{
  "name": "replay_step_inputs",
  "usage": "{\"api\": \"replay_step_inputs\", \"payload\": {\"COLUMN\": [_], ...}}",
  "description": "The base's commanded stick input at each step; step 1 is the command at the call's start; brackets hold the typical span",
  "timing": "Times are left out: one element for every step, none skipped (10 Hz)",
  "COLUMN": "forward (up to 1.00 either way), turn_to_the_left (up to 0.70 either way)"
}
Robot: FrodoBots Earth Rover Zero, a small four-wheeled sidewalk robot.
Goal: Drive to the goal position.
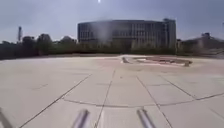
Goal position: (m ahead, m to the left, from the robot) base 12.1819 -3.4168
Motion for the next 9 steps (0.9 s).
{"api": "replay_step_inputs", "payload": {"forward": [0.70,0.70,0.70,0.70,0.70,0.70,0.70,0.70,0.70], "turn_to_the_left": [-0.02,-0.19,-0.32,-0.32,-0.33,-0.33,-0.28,-0.15,0.00]}}
